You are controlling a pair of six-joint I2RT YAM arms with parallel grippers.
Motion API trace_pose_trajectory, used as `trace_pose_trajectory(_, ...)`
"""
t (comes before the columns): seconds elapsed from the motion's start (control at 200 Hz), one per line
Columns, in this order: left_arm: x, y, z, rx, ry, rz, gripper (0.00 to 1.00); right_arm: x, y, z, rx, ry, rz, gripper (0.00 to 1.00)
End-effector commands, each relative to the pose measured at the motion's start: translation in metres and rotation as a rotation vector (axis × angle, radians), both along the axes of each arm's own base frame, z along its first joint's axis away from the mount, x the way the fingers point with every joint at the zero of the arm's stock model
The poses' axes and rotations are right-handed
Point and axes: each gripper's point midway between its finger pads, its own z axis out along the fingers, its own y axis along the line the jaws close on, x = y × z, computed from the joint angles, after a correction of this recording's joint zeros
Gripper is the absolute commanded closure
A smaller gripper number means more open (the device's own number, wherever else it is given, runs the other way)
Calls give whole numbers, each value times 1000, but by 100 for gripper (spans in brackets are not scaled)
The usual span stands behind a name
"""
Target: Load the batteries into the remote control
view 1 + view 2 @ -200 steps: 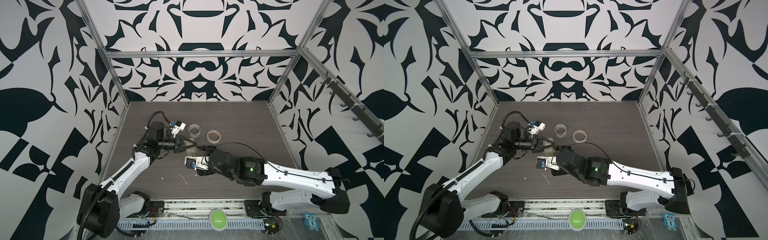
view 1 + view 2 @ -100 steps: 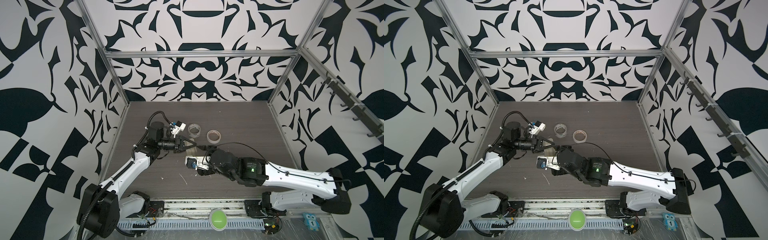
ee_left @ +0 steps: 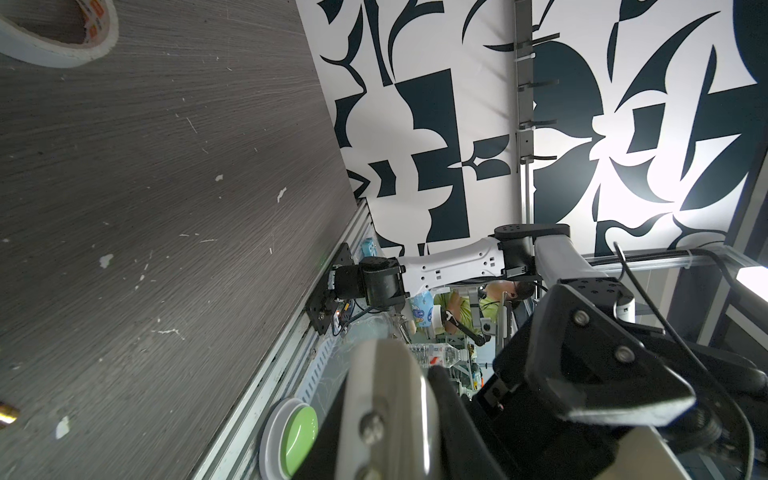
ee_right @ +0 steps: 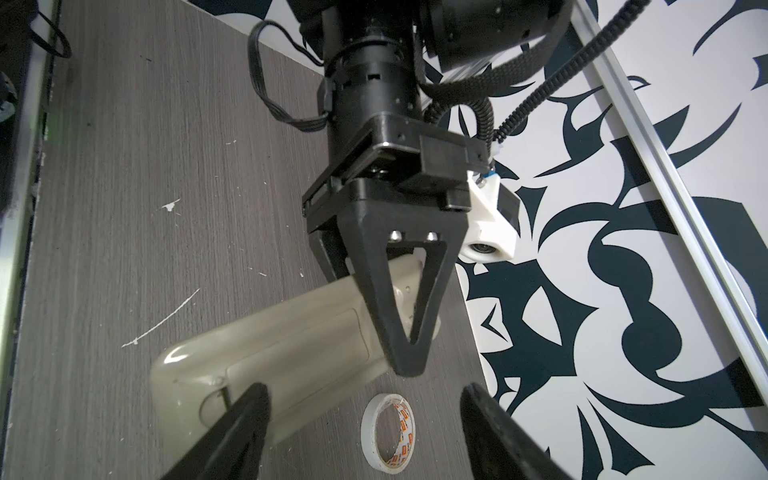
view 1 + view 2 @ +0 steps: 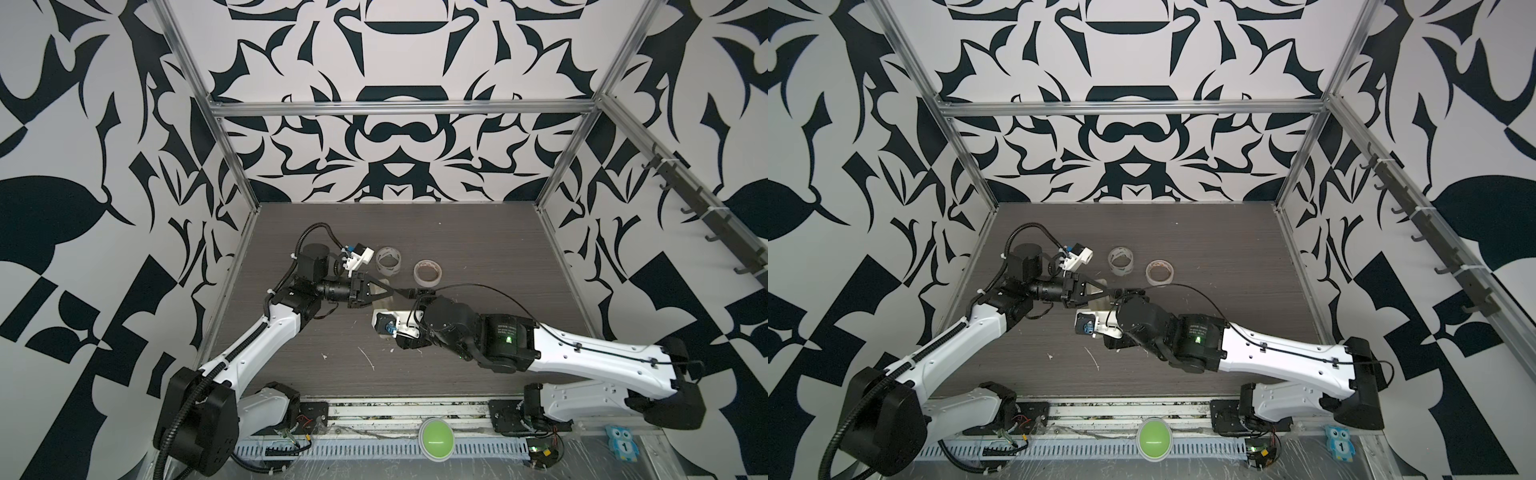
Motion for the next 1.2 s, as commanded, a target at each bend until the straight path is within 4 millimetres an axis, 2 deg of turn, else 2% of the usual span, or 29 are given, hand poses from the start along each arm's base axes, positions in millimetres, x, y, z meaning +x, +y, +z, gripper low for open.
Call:
trace_pose_trajectory(0.0, -5, 0, 6, -13, -4, -26, 100, -7, 1, 7, 24, 24, 25, 23)
trace_pose_trajectory(0.51, -5, 0, 8, -16, -8, -31, 100, -12, 8, -7, -17, 67, 59, 23)
trace_pose_trajectory(1.195, -5, 0, 6, -15, -5, -32, 100, -22, 6, -6, -14, 100, 102, 23)
